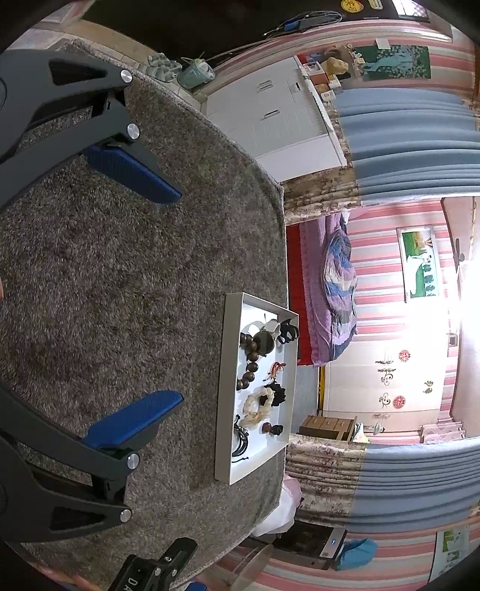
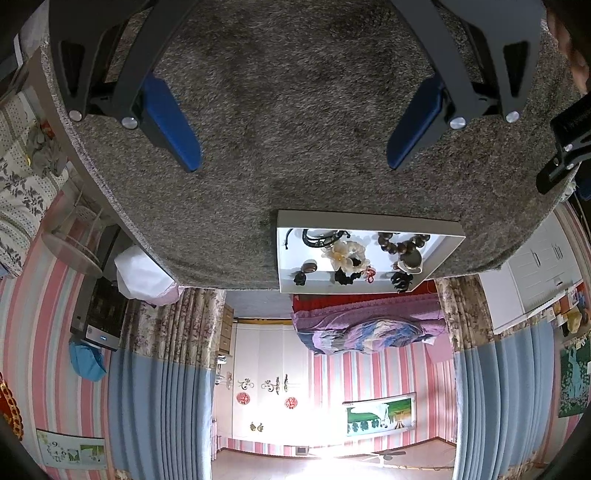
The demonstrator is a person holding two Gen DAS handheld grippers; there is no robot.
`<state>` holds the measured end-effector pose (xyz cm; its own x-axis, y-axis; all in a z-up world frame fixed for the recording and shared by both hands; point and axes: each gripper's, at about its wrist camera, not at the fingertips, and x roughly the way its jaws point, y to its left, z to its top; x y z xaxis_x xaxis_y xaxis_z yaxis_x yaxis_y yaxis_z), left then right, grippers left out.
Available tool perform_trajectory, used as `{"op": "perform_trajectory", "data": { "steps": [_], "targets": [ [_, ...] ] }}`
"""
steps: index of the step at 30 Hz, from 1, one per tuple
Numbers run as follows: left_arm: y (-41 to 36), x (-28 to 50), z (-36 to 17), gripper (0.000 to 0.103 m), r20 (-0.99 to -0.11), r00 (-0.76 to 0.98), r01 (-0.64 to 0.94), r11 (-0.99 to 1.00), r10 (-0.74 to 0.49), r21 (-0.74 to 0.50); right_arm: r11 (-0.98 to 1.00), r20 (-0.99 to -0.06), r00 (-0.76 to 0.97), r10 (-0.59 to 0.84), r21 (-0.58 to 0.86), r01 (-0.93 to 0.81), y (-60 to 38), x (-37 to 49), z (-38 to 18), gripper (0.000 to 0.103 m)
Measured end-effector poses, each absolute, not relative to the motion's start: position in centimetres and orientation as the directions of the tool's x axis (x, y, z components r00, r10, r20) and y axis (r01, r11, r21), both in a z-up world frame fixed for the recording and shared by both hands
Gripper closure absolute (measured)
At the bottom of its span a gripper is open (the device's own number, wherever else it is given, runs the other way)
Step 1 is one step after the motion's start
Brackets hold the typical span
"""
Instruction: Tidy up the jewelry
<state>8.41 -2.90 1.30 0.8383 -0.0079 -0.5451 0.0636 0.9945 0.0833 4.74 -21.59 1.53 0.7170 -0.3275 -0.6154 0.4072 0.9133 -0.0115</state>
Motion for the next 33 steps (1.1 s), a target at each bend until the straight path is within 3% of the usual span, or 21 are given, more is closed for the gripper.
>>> {"op": "perform_trajectory", "data": {
  "steps": [33],
  "targets": [
    [-3.01,8.37,1.58,0.003,-0.535,0.845,0.065,0.994,-0.007,0.089,0.911,-0.611,0.720,-0.330,-0.007,0.412,-21.53,4.54,1.81,0.002]
  ]
}}
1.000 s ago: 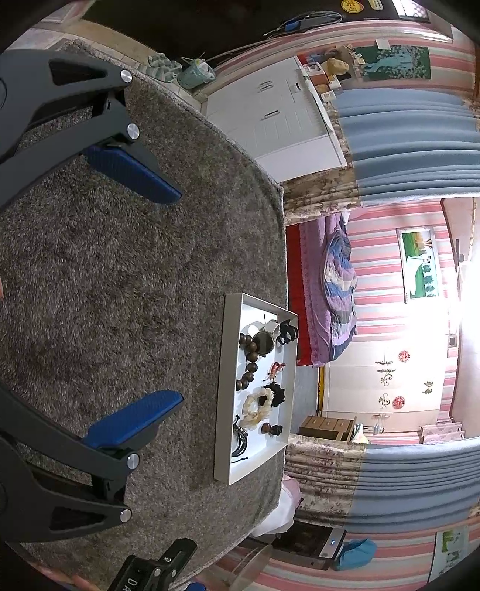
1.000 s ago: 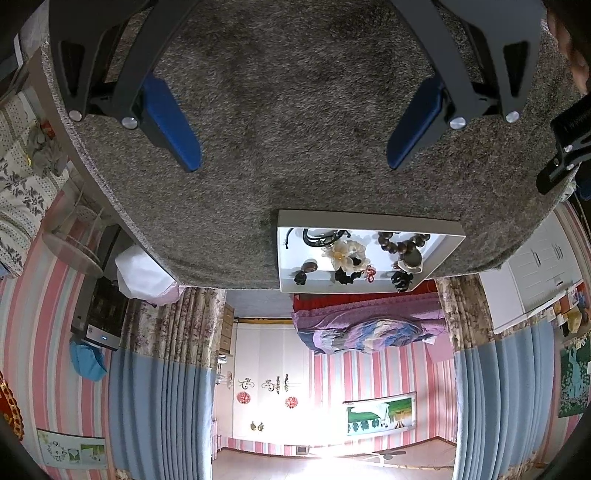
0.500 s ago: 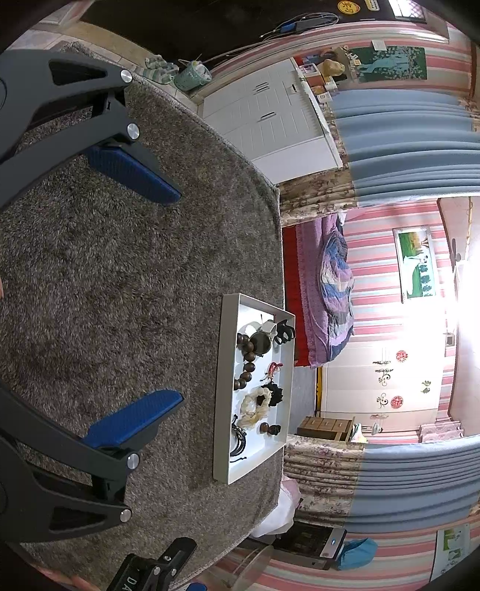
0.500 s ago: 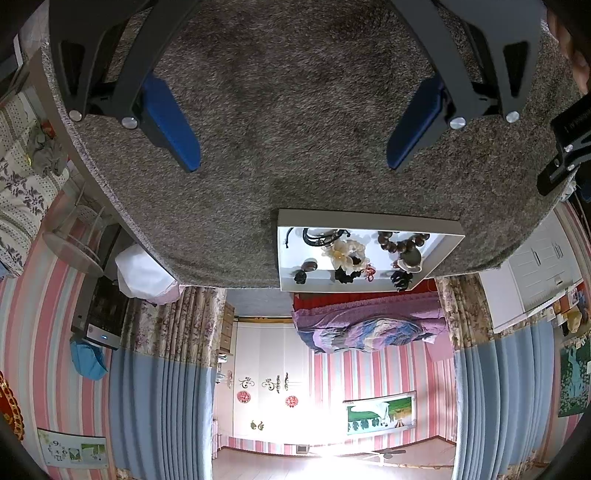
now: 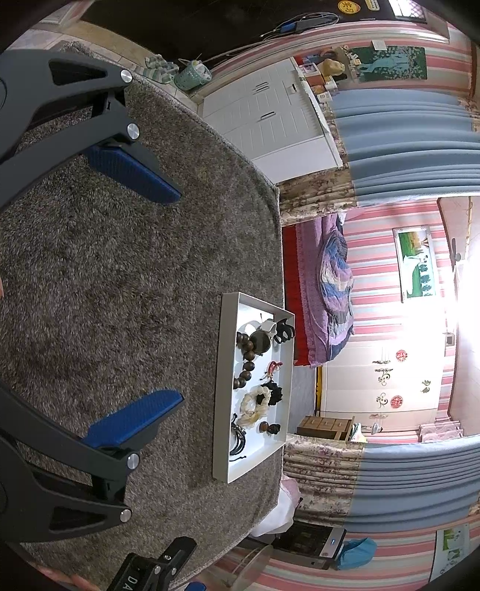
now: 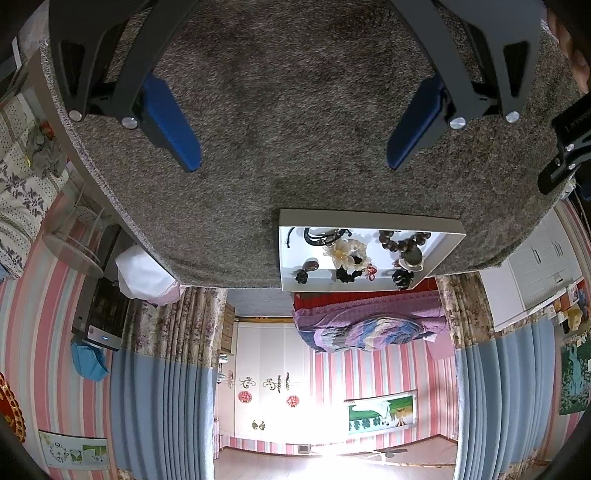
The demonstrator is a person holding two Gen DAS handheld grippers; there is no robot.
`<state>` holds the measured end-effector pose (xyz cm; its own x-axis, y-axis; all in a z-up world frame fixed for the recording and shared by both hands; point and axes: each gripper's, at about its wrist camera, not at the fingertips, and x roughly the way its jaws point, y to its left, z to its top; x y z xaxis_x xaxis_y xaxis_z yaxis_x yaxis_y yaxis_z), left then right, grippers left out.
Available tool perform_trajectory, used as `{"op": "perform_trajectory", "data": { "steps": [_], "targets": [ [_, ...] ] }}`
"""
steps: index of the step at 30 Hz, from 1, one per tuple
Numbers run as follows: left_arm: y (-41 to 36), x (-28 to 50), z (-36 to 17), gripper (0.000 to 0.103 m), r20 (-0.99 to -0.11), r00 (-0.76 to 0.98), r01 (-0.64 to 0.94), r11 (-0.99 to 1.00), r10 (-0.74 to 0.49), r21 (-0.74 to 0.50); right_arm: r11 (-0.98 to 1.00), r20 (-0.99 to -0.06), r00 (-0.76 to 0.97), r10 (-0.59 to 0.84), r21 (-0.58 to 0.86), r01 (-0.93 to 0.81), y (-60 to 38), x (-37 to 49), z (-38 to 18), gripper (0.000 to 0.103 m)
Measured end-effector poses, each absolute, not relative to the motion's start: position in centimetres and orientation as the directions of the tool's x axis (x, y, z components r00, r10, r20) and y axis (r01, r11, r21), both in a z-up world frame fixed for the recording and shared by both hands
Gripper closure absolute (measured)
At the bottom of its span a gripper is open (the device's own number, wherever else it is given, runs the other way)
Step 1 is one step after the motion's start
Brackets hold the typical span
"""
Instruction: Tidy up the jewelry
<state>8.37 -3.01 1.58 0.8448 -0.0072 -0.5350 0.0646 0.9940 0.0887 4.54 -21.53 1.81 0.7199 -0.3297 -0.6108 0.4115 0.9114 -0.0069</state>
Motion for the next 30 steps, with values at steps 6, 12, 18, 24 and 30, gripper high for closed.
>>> {"op": "perform_trajectory", "data": {
  "steps": [6,12,18,24,30],
  "targets": [
    [-2.97,8.32,1.59,0.003,-0.535,0.845,0.065,0.994,-0.009,0.086,0.912,-0.609,0.721,-0.329,-0.006,0.410,-21.53,4.54,1.86,0.002],
    [-2.97,8.25,1.60,0.003,-0.533,0.846,0.066,0.994,-0.010,0.086,0.913,-0.610,0.721,-0.327,-0.007,0.408,-21.39,4.69,1.94,0.002],
    [-2.99,8.28,1.83,0.003,-0.523,0.852,0.070,0.993,-0.012,0.091,0.914,-0.606,0.725,-0.327,-0.006,0.407,-21.34,4.60,2.07,0.002],
    [-2.92,8.19,2.07,0.003,-0.512,0.859,0.068,0.993,-0.010,0.095,0.913,-0.607,0.724,-0.328,-0.008,0.407,-21.32,4.61,2.05,0.002],
    [-2.86,8.27,2.08,0.003,-0.516,0.857,0.068,0.993,-0.009,0.095,0.914,-0.608,0.723,-0.328,-0.010,0.407,-21.21,4.61,2.09,0.002]
  ]
}}
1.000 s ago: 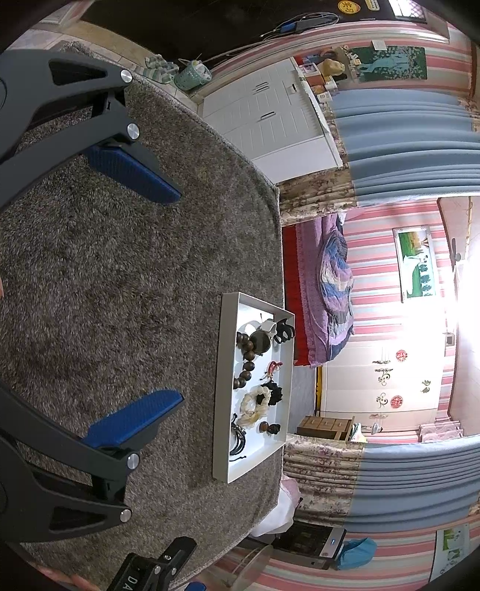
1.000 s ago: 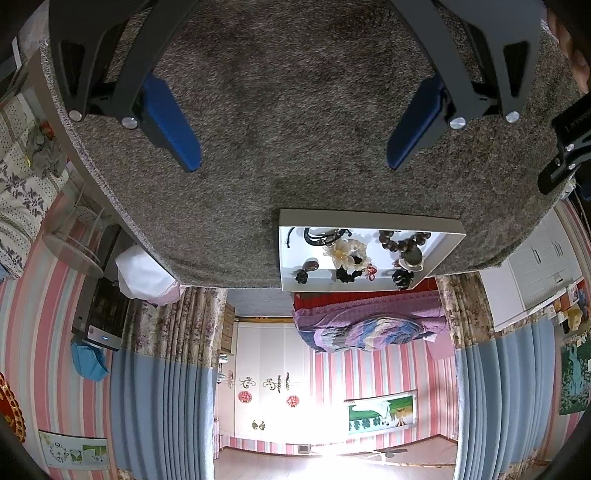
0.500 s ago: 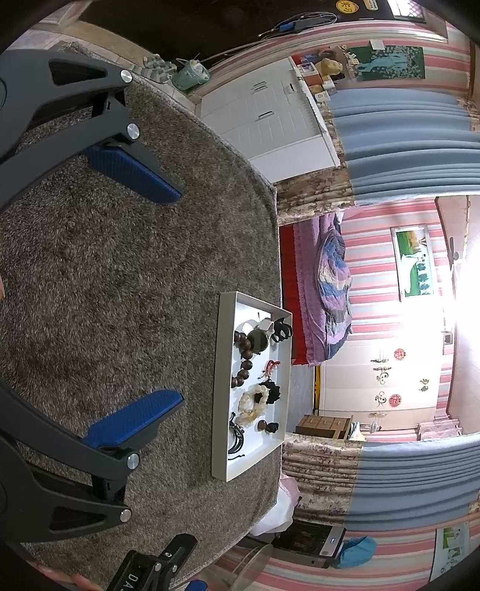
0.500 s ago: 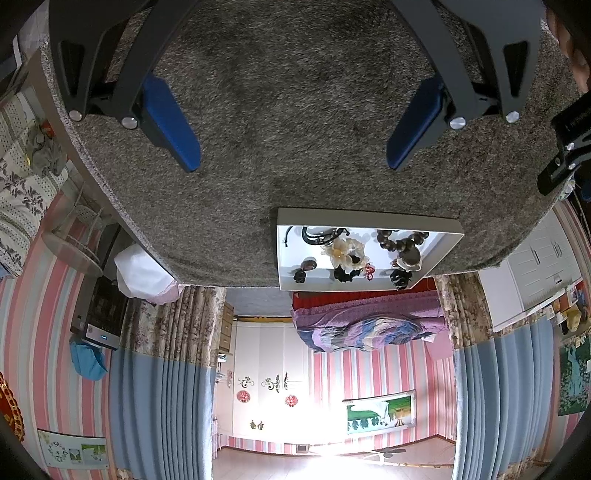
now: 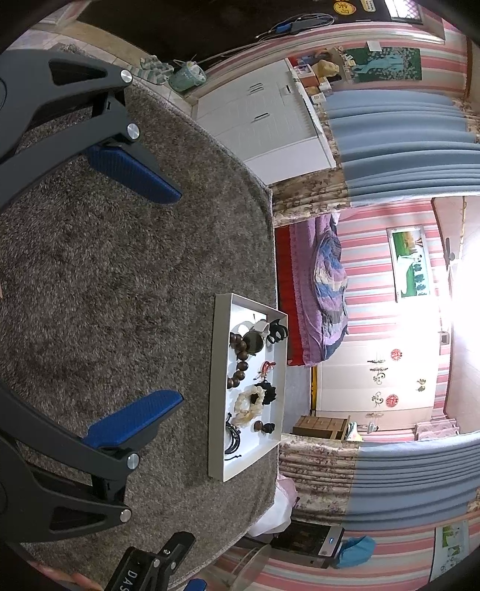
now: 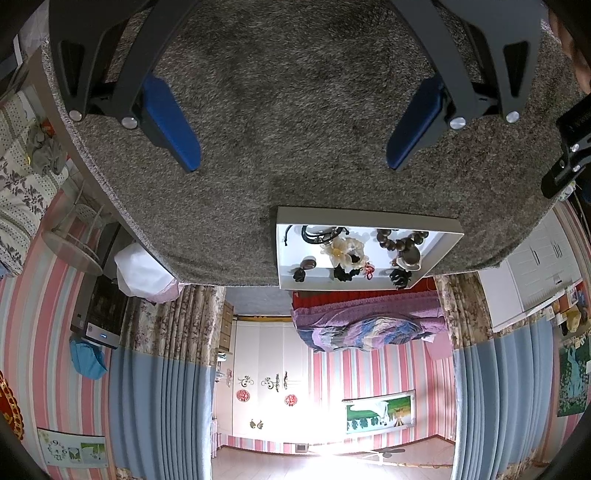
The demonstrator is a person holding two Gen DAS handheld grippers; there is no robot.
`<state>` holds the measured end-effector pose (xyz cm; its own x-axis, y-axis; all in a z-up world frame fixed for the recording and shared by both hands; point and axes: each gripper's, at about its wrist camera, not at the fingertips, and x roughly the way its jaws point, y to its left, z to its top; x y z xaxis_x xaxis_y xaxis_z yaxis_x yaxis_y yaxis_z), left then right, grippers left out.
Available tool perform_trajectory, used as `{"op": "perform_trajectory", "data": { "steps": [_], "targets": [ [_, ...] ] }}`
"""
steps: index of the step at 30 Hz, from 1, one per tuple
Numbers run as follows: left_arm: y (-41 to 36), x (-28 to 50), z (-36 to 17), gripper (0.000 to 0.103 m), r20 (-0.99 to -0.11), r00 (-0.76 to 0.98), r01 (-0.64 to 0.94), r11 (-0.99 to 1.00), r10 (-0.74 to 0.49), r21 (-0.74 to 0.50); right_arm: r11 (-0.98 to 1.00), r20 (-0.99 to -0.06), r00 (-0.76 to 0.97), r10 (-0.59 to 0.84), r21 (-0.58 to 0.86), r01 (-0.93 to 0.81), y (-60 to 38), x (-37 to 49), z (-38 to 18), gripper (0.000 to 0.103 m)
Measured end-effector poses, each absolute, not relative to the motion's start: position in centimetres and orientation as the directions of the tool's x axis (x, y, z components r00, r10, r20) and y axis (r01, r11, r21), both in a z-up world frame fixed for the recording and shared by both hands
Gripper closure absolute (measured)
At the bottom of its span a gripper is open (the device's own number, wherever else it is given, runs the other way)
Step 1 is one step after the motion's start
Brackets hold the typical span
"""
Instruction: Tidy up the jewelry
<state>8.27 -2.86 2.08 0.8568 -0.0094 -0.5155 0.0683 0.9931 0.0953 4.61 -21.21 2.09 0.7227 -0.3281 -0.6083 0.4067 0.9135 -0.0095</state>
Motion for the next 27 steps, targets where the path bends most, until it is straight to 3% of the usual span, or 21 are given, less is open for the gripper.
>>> {"op": "perform_trajectory", "data": {
  "steps": [27],
  "targets": [
    [-2.80,8.23,1.93,0.003,-0.530,0.848,0.067,0.994,-0.008,0.091,0.913,-0.617,0.717,-0.325,-0.007,0.408,-21.37,4.68,1.66,0.002]
  ]
}}
